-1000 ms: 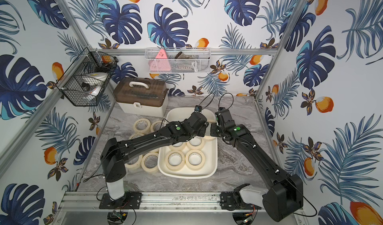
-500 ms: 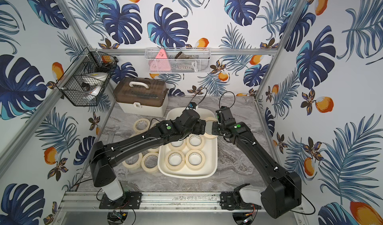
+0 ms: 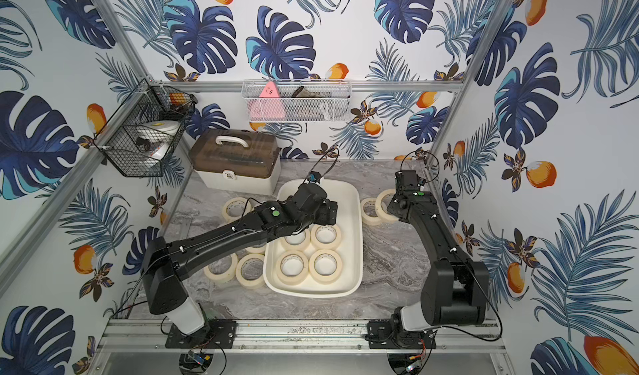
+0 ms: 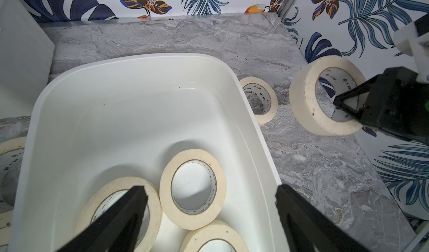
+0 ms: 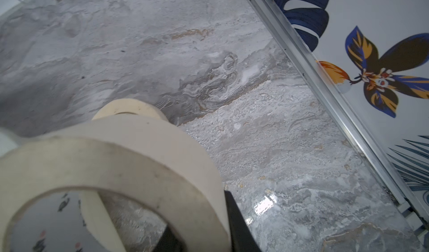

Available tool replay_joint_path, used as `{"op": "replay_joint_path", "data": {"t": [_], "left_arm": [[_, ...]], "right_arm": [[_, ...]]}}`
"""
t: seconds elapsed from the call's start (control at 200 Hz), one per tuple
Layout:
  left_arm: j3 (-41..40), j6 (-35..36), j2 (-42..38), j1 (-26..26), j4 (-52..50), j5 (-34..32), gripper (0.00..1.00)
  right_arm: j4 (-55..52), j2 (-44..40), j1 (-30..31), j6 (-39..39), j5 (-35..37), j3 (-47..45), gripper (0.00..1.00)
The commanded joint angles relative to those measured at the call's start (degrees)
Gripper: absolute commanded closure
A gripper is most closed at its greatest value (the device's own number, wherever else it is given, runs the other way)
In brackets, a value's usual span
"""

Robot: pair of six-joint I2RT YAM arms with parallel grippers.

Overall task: Take out the art tape in the storage box
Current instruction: Place the art tape at the center of the board.

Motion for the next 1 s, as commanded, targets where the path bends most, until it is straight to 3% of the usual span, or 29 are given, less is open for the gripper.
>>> {"op": "replay_joint_path", "data": {"t": [0.0, 0.155, 0.385, 0.786, 0.991], "left_arm": [[-0.48, 0.12, -0.12, 0.33, -0.58, -0.03, 0.05], [-2.54, -0.12, -1.41, 0.72, -0.75, 0.38, 0.05], [-3.78, -0.39, -3.39, 1.30, -1.77, 1.20, 0.06], [-6.95, -0.58, -8.15, 1.50, -2.08, 0.57, 0.06], [-8.43, -0.71, -9.52, 1.69, -2.56, 0.14, 0.06]], "right_arm": [[3.98, 3.35, -3.22, 1.53, 2.29, 1.26, 1.00], [10.36, 8.42, -5.56, 0.92, -0.68, 0.44, 1.00], [9.38, 18.21, -6.93, 1.60, -0.10, 4.60, 1.00], [11.16, 23.73, -7.98, 1.67, -0.20, 6.10, 1.00], [11.95, 25.04, -8.61, 1.59, -3.51, 6.94, 1.00]]}}
